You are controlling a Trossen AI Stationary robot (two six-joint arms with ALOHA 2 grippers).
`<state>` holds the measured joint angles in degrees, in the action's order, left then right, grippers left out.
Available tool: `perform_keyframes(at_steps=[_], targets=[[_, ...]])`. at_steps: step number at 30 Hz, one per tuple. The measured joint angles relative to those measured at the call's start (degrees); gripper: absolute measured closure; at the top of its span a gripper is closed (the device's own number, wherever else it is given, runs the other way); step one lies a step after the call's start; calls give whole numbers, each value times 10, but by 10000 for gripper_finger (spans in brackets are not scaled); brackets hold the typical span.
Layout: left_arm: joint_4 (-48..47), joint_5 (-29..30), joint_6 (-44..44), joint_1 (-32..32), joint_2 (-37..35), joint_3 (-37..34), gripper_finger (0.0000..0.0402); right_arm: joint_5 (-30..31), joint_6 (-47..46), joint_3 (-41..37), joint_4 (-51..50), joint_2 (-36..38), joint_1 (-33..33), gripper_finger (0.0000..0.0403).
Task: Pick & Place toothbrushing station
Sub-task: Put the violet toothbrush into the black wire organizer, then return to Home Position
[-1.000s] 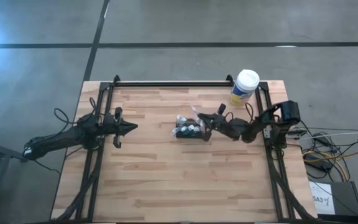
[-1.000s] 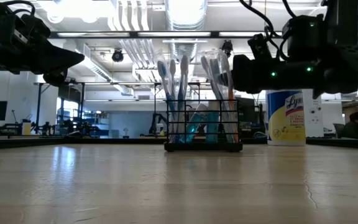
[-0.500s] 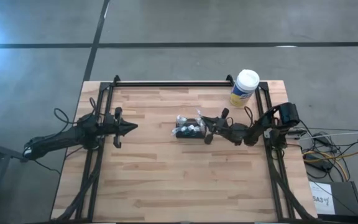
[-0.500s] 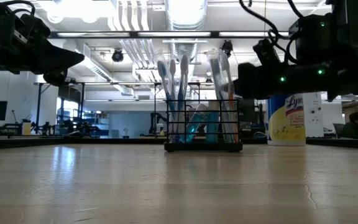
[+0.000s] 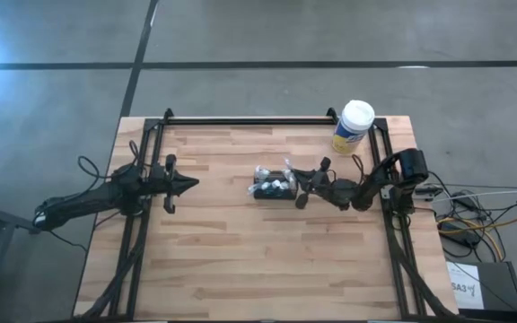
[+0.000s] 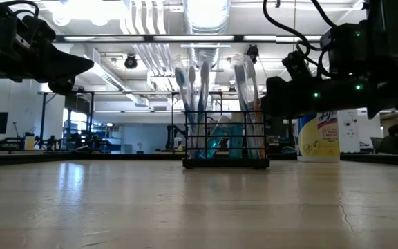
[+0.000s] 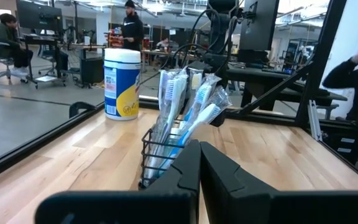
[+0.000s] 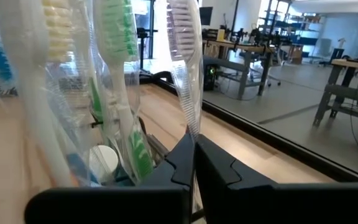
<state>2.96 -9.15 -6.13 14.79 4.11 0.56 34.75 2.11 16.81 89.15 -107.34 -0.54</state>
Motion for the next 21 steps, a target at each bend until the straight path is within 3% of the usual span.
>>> perform_keyframes(at_steps=[6, 21], targets=[[0, 0, 0, 0, 0, 0, 394, -4, -2, -6, -9, 19, -1, 387], [0, -2, -12, 0, 0, 0, 394, -22, -33, -54, -7, 99, -4, 277]])
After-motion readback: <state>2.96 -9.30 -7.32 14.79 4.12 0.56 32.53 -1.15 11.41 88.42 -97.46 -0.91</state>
